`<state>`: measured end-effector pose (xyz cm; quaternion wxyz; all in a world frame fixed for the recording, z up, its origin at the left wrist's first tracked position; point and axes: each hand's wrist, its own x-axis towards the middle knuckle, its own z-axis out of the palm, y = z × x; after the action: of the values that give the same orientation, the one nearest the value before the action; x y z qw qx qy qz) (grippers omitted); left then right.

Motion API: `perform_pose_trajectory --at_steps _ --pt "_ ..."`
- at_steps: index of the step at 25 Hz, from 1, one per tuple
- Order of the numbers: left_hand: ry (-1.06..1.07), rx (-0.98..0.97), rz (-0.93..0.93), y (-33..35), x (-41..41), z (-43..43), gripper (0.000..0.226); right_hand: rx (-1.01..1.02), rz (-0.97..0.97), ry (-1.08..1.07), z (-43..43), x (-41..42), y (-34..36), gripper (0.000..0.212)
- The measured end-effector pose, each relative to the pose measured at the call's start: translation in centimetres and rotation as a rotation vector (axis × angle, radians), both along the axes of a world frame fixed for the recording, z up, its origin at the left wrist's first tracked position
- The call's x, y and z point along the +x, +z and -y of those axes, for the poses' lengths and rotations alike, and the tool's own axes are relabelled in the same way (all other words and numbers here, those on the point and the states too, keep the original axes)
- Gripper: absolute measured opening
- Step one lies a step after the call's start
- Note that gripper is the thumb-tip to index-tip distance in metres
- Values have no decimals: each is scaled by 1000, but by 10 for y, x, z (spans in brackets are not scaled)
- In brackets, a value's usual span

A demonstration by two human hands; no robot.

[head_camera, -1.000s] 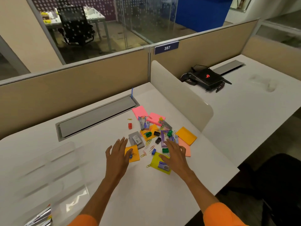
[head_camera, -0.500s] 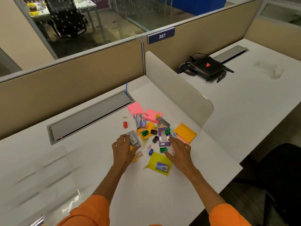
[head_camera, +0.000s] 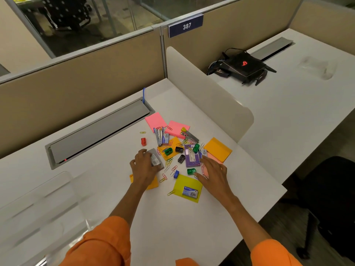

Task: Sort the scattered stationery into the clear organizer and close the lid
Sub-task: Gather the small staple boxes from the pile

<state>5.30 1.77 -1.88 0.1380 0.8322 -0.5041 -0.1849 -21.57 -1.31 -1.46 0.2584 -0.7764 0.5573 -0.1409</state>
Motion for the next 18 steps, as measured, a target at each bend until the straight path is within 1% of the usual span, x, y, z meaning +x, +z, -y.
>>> perform_pose_trajectory --at_steps 4,7,9,12,15,18 --pt "-38 -133 -33 10 -3 -1 63 -50 23 -4 -3 -4 3 56" --pt "-52 -228 -28 23 -9 -7 61 -72 31 34 -11 -6 5 38" --pt "-67 -270 -17 30 -15 -15 59 -19 5 81 -19 -5 4 31" --pt "-80 -313 -39 35 -24 -30 58 91 -63 151 -34 0 1 40" --pt "-71 -304 -70 37 -30 -44 59 112 -163 190 -44 5 -1 52" --pt "-92 -315 -77 38 -31 -55 58 113 -216 196 -49 9 -2 51"
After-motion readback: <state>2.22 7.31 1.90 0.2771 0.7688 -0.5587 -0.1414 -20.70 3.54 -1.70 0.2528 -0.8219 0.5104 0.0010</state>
